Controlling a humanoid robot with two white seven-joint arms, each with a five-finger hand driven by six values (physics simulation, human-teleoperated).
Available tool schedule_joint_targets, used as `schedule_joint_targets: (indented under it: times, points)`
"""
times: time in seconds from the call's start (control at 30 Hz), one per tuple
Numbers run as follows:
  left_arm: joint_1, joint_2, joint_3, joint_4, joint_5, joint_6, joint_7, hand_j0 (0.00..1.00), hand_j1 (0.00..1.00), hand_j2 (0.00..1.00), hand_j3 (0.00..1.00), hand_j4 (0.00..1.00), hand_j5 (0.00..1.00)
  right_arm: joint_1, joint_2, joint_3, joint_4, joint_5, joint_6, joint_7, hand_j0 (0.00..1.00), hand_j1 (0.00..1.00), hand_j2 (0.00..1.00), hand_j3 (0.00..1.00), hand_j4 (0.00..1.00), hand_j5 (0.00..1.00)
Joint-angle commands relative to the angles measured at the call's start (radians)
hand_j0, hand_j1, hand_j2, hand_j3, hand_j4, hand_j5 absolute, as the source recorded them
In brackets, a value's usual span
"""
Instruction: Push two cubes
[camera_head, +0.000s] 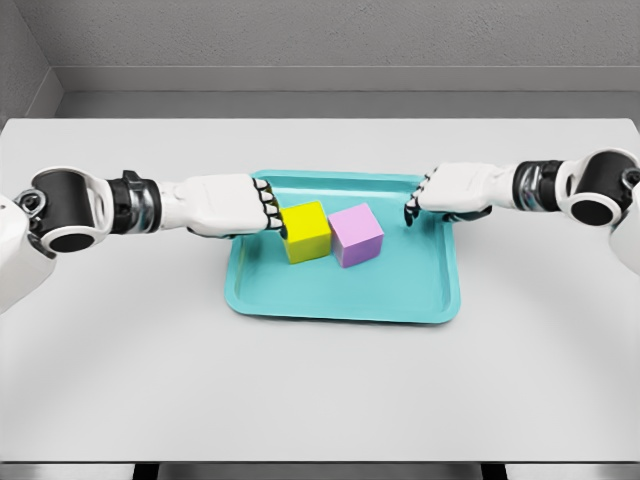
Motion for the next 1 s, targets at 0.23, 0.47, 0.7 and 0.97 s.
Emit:
schedule_joint_targets:
  times: [0.23,0.47,0.7,0.97]
  points:
    - [0.002,0.024,0.003,0.010,0.007,0.002,0.000,0.78,0.78,0.78,0.78,0.78,0.78,0.084,-0.163,-0.013,-0.278,-0.015,0.003,0.000,0.64,0.64,0.64,0.64,0.64,0.64]
    - [0.000,0.064,0.017,0.021,0.008,0.002,0.002,0.78,0.78,0.78,0.78,0.78,0.78,0.100,-0.160,-0.001,-0.339,-0.015,0.003,0.000,0.64,0.64,0.64,0.64,0.64,0.64]
    - [-0.008,0.064,0.023,0.037,0.008,0.002,0.002,0.78,0.78,0.78,0.78,0.78,0.78,0.135,-0.151,0.005,-0.416,-0.015,0.003,0.000,0.64,0.64,0.64,0.64,0.64,0.64]
    - [-0.018,0.063,0.022,0.067,0.008,0.002,0.002,0.78,0.78,0.78,0.78,0.78,0.78,0.129,-0.131,0.020,-0.359,-0.209,0.003,0.000,0.62,0.62,0.62,0.62,0.62,0.62]
